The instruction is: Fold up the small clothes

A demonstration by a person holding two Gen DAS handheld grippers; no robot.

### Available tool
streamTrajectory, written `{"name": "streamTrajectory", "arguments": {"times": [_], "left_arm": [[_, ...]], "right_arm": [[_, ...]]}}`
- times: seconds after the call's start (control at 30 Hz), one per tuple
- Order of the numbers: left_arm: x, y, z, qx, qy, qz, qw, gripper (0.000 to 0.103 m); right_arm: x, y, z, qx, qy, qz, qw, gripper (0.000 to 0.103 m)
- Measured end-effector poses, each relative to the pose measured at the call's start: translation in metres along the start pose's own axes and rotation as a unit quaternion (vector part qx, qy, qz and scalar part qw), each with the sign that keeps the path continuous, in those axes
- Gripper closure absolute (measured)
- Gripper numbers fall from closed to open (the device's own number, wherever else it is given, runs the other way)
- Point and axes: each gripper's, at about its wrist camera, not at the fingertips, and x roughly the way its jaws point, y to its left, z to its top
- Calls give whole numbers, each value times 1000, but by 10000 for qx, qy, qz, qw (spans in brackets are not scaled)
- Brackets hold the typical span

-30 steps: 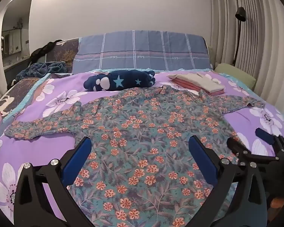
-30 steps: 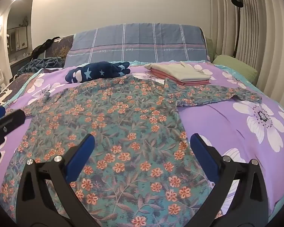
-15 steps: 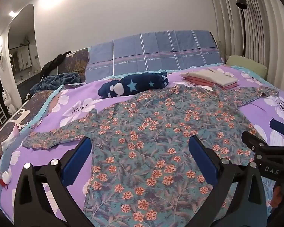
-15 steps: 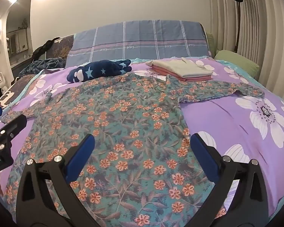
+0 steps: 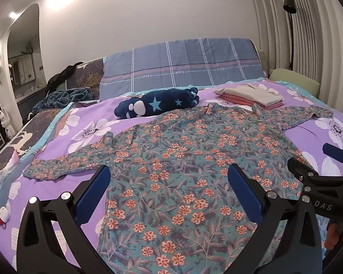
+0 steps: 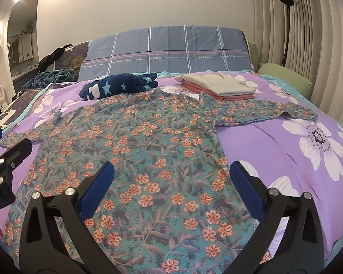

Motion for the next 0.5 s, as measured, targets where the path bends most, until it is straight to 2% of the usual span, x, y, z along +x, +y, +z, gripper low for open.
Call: {"name": "streamTrajectory", "arguments": {"times": [0.27,0.4,0.5], "left_arm": [[1,1,2,-18,5,-46,10000,1],[-1,0,2,-7,-49,-12,10000,1],[-2,0,2,-7,-97,2,10000,1]], "right_arm": [[0,1,0,-12,2,-36,10000,2],[3,2,1,-24,41,-278,9996,2],[6,-1,1,7,128,-261,9996,2]]}}
